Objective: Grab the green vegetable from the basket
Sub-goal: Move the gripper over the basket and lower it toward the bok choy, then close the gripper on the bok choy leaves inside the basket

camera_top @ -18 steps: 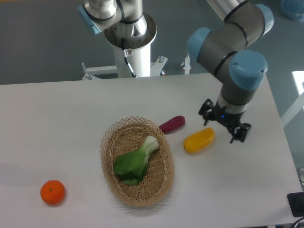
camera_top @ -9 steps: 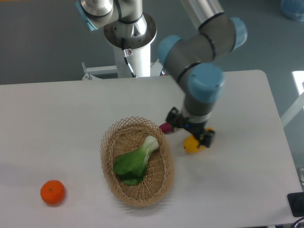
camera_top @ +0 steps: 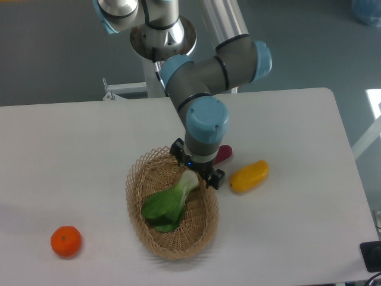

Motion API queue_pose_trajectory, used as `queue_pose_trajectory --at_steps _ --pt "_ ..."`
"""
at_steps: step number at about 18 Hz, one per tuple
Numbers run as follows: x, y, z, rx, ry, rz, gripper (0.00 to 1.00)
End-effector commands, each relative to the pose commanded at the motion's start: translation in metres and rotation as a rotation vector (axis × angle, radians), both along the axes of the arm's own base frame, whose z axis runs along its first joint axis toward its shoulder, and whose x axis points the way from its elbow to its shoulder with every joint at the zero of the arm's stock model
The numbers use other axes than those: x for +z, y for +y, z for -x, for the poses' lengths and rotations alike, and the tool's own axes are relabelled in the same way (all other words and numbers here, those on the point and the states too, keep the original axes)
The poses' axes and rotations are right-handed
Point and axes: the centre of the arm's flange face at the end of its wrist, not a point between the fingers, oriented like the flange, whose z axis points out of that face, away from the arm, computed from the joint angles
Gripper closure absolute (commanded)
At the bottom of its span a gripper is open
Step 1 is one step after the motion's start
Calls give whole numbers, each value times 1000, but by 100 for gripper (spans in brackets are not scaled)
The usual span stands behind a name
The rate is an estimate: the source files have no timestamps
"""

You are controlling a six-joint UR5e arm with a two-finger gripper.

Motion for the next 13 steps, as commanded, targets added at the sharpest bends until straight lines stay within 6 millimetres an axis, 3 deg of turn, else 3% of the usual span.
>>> queue_pose_trajectory --at_steps 5,13 --pt "-31 4 -12 15 13 -3 0" --pt "-47 9 -9 29 20 -9 0"
